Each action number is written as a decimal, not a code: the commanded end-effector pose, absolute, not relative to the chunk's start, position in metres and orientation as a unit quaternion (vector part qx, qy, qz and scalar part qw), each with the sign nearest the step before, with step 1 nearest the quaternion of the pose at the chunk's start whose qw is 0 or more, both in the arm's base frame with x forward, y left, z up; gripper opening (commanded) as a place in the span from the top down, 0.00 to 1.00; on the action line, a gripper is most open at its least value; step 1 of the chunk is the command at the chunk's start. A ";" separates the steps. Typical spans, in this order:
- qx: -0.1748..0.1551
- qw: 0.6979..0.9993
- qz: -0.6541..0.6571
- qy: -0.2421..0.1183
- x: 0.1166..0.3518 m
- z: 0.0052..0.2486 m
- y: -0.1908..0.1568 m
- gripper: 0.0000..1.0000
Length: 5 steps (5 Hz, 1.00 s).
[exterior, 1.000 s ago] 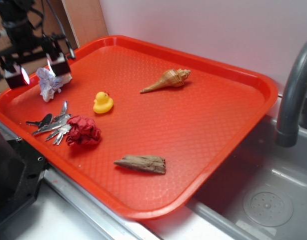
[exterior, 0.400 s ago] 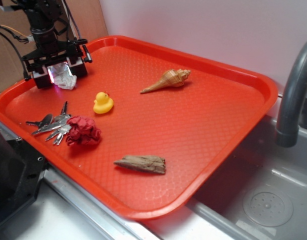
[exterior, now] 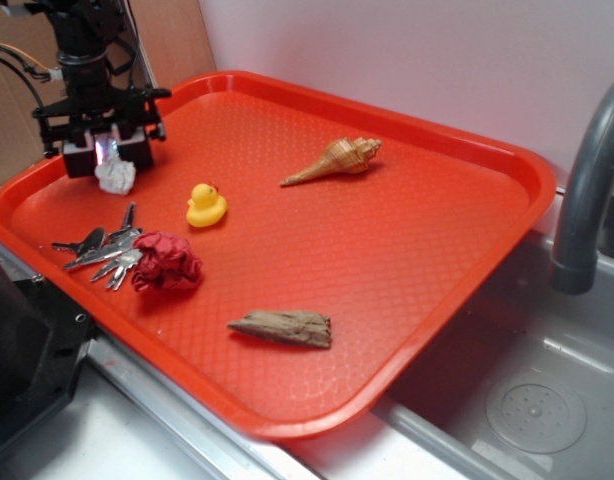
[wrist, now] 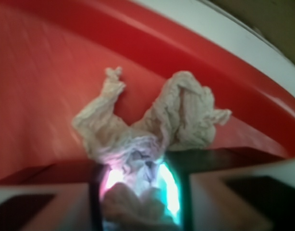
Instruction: Grab the white paper.
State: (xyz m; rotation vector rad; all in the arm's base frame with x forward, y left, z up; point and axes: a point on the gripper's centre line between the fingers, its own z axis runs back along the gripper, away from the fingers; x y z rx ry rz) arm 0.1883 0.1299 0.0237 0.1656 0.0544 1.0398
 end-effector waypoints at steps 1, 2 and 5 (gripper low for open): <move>0.049 0.925 0.378 -0.013 0.173 0.106 0.078 1.00; 0.049 0.951 0.305 -0.021 0.178 0.133 0.057 1.00; 0.021 0.990 0.121 -0.070 0.197 0.187 0.026 1.00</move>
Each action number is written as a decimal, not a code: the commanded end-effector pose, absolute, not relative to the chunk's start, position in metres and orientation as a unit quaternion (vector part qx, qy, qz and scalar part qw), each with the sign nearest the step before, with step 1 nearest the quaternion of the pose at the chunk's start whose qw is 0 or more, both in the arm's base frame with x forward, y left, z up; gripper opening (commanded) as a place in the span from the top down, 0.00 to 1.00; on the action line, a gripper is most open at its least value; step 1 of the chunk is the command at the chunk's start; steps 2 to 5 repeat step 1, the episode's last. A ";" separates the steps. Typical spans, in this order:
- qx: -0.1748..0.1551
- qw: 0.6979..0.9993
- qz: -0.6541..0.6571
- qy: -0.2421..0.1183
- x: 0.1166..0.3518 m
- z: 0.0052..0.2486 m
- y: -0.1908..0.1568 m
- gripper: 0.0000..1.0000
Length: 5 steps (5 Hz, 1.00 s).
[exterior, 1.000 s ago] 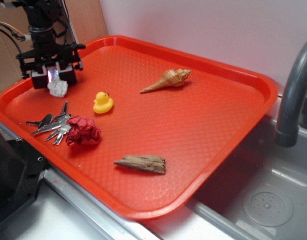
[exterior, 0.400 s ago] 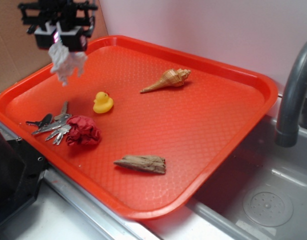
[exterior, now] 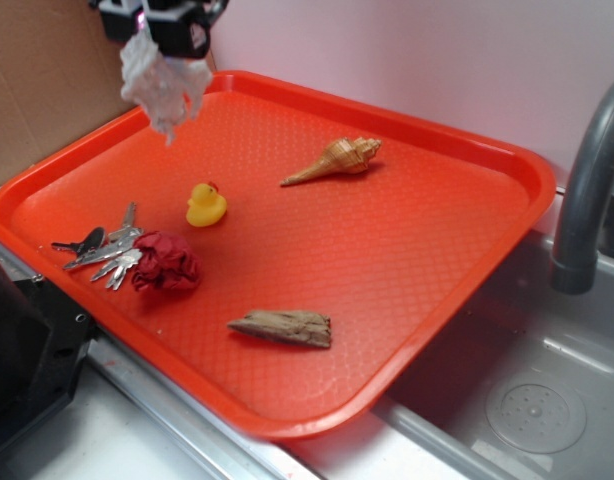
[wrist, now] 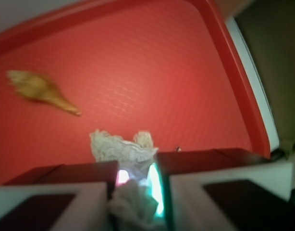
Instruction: Grab the white paper.
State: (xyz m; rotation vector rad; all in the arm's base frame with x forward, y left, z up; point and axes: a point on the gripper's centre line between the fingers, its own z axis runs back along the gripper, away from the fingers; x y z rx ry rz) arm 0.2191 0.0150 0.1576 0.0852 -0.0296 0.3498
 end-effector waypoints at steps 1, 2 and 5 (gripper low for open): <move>0.007 0.992 0.104 -0.074 0.197 0.183 0.027 1.00; 0.007 0.992 0.104 -0.074 0.197 0.183 0.027 1.00; 0.007 0.992 0.104 -0.074 0.197 0.183 0.027 1.00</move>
